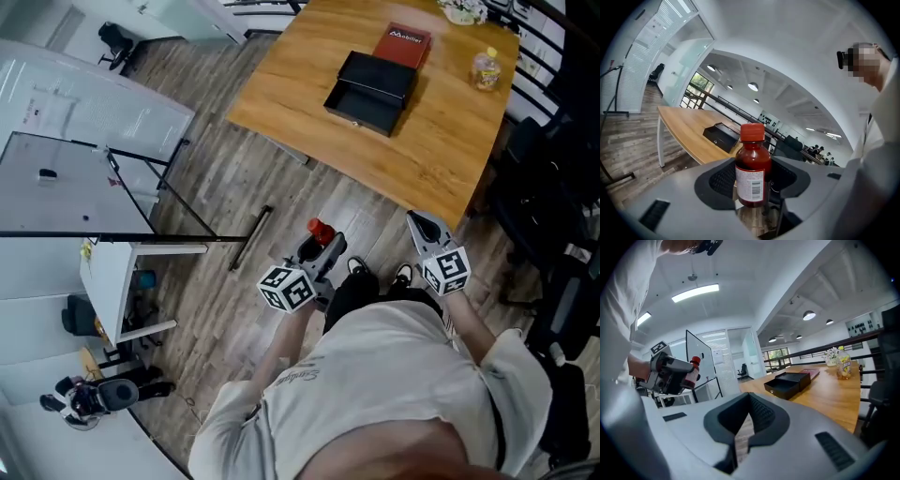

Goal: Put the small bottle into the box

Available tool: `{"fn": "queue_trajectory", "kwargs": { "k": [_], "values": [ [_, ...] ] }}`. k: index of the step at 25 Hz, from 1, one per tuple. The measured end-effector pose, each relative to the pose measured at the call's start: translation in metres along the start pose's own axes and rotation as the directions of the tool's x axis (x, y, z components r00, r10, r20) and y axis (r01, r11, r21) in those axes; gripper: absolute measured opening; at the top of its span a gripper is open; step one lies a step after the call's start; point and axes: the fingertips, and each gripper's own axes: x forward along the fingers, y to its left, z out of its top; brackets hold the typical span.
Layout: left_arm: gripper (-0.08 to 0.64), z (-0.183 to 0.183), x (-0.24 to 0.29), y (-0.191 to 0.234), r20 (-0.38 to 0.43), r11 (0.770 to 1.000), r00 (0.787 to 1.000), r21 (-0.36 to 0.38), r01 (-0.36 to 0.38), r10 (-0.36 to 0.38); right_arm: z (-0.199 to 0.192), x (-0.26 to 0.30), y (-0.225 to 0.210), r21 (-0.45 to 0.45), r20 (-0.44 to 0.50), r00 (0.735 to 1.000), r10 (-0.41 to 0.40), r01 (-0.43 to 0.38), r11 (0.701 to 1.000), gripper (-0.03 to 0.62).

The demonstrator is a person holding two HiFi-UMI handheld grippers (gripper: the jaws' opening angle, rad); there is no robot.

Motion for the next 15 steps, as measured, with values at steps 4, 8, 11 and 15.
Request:
{"fn": "queue_trajectory", "kwargs": {
  "k": [4,8,11,15],
  "values": [
    [0.227,0.003,0.015,0.008,-0.034,0.999,0.999,0.028,0.031,-0.030,-0.009,0.012,-0.005,-0.010,-0.024,1.000,-0.006,0.006,1.000,-0.006],
    [0.227,0.017,0.037,0.022,-0.031,0.997,0.997,0.038,0.074,-0.073,0.003,0.033,-0.007,-0.047,-0.016,1.000,-0.013,0.013,0.999,-0.006],
    [0.226,0.034,0.050,0.030,-0.022,0.992,0.993,0.046,0.116,-0.115,0.017,0.047,-0.011,-0.076,-0.018,0.999,-0.050,0.048,0.996,-0.006],
    [0.227,0.061,0.069,0.054,-0.012,0.987,0.989,0.059,0.148,-0.148,0.030,0.076,-0.026,-0.083,-0.024,0.994,-0.109,0.107,0.991,-0.006]
  ]
}}
